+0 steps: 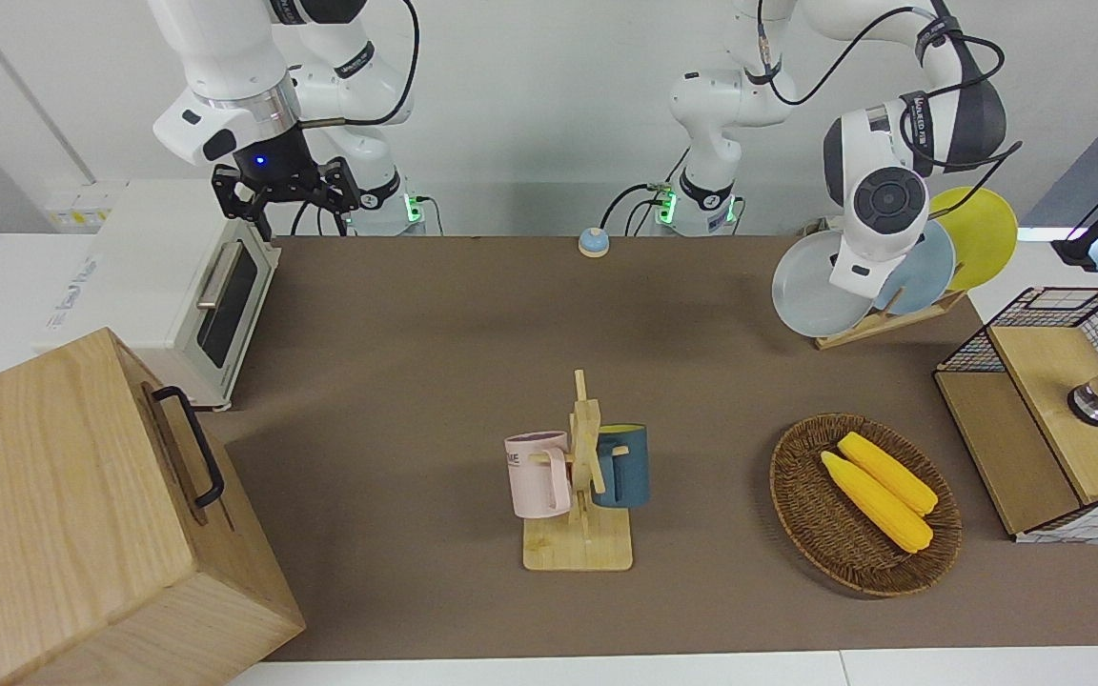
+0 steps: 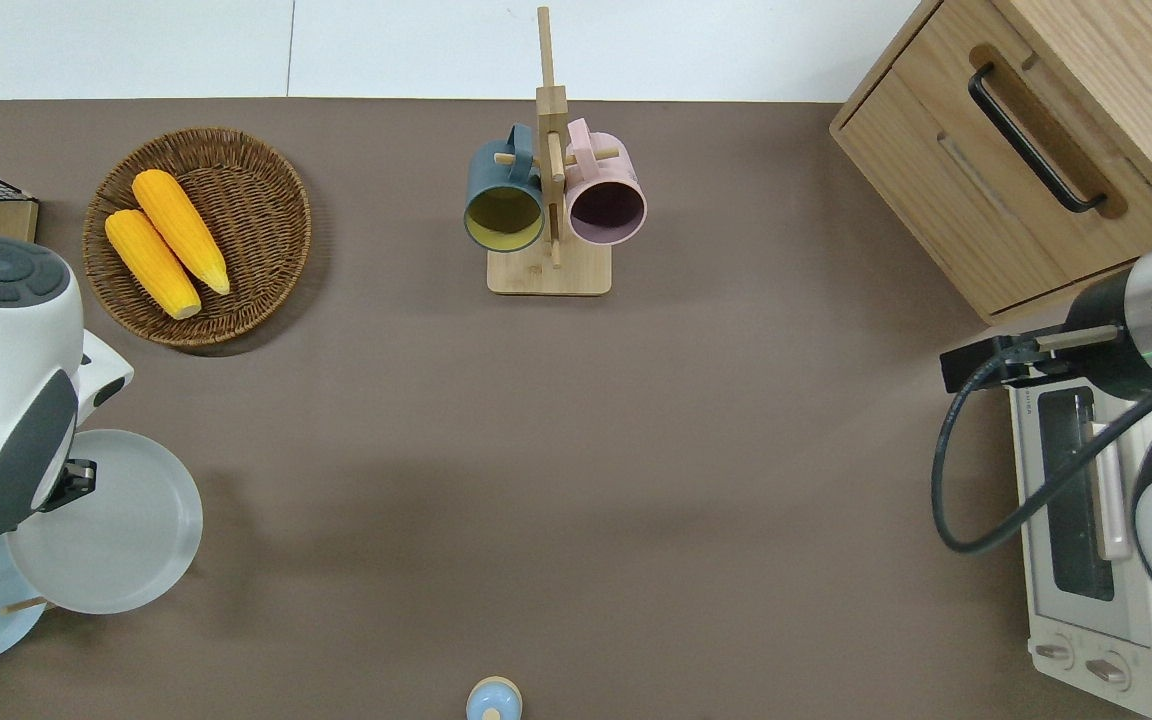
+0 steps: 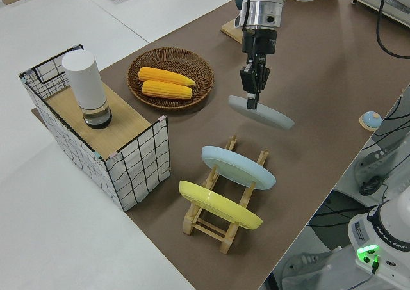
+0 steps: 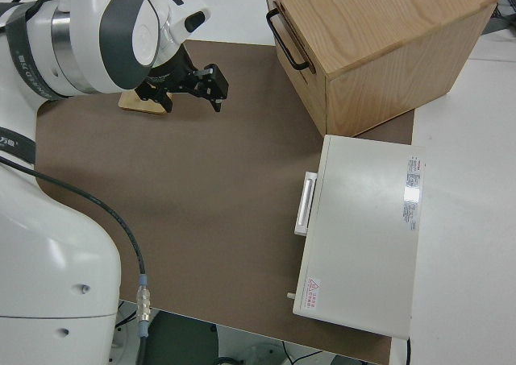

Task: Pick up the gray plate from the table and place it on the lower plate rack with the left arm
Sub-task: 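Lift the gray plate and swing it toward the wooden rack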

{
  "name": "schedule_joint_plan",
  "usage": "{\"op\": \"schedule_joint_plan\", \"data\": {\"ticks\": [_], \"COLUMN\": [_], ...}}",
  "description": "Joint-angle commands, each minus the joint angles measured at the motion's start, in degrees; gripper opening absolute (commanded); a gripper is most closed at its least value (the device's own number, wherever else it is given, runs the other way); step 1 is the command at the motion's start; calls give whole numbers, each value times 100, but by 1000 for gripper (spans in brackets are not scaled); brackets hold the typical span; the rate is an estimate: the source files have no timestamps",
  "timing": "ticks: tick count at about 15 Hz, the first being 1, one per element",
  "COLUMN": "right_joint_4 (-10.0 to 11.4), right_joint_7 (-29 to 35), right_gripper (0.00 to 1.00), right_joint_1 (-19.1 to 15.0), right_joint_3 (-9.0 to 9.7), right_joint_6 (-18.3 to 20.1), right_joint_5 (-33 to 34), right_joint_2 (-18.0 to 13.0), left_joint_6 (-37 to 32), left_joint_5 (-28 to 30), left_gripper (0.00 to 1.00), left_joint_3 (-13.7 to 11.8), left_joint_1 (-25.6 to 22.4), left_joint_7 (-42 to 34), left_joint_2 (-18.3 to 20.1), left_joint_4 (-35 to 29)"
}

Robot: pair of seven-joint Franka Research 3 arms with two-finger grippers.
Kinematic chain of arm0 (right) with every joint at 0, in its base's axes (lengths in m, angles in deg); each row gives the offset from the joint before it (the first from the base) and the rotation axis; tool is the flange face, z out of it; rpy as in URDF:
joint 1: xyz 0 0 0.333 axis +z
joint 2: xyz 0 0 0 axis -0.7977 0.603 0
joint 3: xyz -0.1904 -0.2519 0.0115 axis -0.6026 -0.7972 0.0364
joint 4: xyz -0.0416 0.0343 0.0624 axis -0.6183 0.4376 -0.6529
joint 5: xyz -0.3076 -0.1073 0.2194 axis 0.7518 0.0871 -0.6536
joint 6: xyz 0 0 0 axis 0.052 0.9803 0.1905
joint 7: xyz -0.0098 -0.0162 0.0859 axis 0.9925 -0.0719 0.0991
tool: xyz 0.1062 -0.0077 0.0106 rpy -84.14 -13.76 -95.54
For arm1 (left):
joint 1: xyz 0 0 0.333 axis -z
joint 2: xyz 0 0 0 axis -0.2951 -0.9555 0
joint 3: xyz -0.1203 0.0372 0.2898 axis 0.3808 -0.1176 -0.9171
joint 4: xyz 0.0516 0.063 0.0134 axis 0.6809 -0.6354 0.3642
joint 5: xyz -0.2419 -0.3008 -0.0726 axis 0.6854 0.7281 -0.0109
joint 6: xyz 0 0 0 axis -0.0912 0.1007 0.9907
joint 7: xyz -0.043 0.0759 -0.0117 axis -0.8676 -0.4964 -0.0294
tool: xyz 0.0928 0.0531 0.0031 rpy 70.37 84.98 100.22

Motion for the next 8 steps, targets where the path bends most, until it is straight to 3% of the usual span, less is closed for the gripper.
{"op": "schedule_joint_plan", "data": {"ticks": [1,5,8], "right_joint_4": [-51,-51,-51], "right_joint_7": [69,69,69], "right_gripper": [983,983,983], "right_joint_1": [-106,-106,-106], "right_joint_3": [98,98,89], "right_joint_6": [72,72,81], "right_joint_5": [8,8,8], "right_joint_2": [-7,-15,-15], "left_joint_6": [-453,-681,-735], "left_joint_5": [-982,-1519,-1731], "left_gripper": [0,0,0], "left_joint_3": [254,254,281], "left_joint_1": [64,64,64], "left_joint_7": [103,129,549], "left_joint_2": [2,-33,-86], "left_joint_4": [12,-76,-304]}}
